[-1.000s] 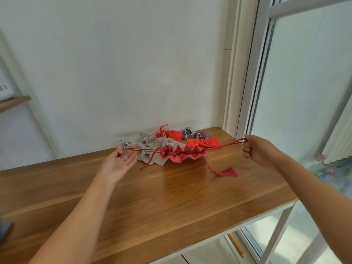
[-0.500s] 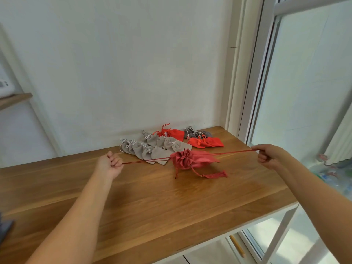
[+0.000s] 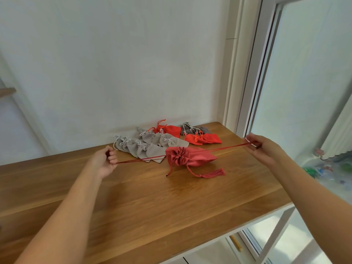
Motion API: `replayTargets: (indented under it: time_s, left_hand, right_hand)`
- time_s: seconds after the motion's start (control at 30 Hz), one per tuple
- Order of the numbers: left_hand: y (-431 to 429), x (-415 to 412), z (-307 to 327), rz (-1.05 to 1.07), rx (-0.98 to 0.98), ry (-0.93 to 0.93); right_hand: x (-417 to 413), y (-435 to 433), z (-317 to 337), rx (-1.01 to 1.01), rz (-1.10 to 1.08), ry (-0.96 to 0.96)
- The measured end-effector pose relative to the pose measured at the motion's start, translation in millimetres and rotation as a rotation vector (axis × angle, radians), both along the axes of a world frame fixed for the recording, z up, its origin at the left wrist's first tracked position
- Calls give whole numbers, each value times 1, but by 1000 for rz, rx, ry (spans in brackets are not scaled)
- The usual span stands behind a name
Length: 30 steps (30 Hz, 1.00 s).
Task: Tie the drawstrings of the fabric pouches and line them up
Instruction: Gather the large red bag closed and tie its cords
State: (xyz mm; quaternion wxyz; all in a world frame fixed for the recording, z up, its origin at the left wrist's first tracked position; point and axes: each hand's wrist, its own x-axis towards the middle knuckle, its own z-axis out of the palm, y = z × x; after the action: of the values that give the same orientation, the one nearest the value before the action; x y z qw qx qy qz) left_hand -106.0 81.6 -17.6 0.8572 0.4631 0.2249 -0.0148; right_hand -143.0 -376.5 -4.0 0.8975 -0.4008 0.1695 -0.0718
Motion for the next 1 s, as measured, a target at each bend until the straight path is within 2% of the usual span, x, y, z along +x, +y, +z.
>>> replayTargets:
  time_s: [0.07, 0.1, 0.17, 0.23, 0.3, 0.4, 0.5, 0.6, 0.67, 0.7, 0.77, 0.87, 0.93, 1.0]
  left_hand:
    - [0, -1, 0, -102, 156, 22]
    - [-1, -1, -1, -153, 248, 36]
    - [-9, -2, -5, -216, 463, 63]
    - [-17, -3, -9, -248, 773, 107]
    - [-23, -5, -13, -285, 1070, 121]
    - [-32, -10, -18, -306, 1465, 86]
    - [-52, -26, -11, -260, 1705, -136]
    - [-72, -38, -4, -576, 1666, -379]
    - [-81, -41, -9, -773, 1635, -413]
    - [-84, -41, -13, -806, 1676, -403]
    - [-90, -41, -23, -717, 1727, -420]
    - [-101, -43, -27, -304, 1602, -362]
    - [-110, -42, -23, -288, 1420, -157]
    - [-120, -43, -20, -404, 1099, 73]
  right_hand:
    - [-1, -1, -2, 52, 106, -37]
    - [-2, 0, -1, -26, 173, -13]
    - [-4, 7, -1, -402, 339, 66]
    - [-7, 15, -5, -866, 506, 91]
    - [-13, 28, -6, -1201, 608, 79]
    - [-24, 50, -2, -1495, 728, 31]
    - [-28, 65, -2, -1763, 726, -39]
    - [-32, 73, -4, -2009, 760, -5]
    - [-33, 77, -3, -2185, 783, 57]
    - [-33, 77, -3, -2248, 771, 75]
    - [-31, 75, -4, -2287, 732, 67]
    - [-28, 70, -4, -2224, 698, 1]
    - [-28, 67, -5, -2165, 678, -51]
    - [-27, 65, -5, -2117, 666, -105]
